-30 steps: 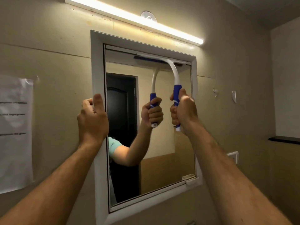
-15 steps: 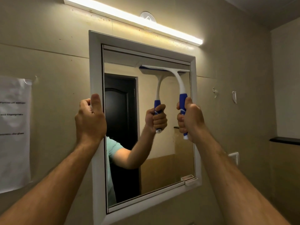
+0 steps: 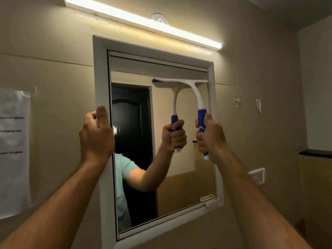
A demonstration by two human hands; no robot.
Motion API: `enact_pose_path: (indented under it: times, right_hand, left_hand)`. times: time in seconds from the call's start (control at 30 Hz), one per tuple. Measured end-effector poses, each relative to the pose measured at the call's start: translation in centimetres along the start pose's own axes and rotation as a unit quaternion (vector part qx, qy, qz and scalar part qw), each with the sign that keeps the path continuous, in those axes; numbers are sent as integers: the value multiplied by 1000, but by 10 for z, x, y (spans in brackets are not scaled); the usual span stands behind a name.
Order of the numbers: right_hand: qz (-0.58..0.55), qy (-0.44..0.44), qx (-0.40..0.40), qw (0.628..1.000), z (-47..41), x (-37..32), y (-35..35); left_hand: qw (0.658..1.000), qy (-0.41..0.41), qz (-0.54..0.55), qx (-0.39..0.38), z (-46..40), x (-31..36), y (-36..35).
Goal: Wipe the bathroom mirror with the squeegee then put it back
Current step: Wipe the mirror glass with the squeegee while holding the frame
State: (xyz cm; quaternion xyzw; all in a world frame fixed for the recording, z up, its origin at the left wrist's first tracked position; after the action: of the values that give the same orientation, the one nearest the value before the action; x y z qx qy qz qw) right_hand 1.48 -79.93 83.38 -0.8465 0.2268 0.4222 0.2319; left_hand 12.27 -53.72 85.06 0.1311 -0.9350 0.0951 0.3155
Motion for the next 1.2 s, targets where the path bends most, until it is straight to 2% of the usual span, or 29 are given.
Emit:
enact_pose_path:
  times: [0.17,0.33,0.47,0.73,0.9,1.0,1.07,1.17,1.2]
  right_hand:
    - [2,-10,-5,1000,25,39,18]
    - [23,36,29,999,3,1,12]
    - [11,34,39,999,-13,-11,4]
    - [2,-12,25,1000,24,56,27]
    - [30,41,29,998,5,12,15]
    - [5,40,29,999,-17,-15,5]
    - [-9,29,29,999,-24,-15,3]
    - [-2,16,19,1000,-14,4,9]
    - [4,13,13,1000,-9,13,12]
  left_hand:
    - [1000,2,-6,7,0,-1,0]
    - [1000,-2,-12,12,-2,-2,0]
    - [1000,-4,-7,10,-1,-1,0]
    - [1000,-16,-6,12,0,-1,1]
    - [1000,-13,-18,15,-1,-1,-2]
    - [1000,-19,-8,13,-1,-2,1]
    - [999,-20,-30,7,0,2,-5]
    - [1000,-3,-4,17,-2,2,2]
    - [999,4,-21,23,-7,-1,23]
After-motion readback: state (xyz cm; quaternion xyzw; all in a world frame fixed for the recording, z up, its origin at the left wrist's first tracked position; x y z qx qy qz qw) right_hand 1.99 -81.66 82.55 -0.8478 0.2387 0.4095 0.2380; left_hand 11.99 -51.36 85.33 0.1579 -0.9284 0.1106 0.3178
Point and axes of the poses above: each hand's wrist, its own z-axis away from the middle knuckle, its own y-axis out of the back of the hand, x = y × z, the point moved 4 cm from there along -z, towards the middle knuckle
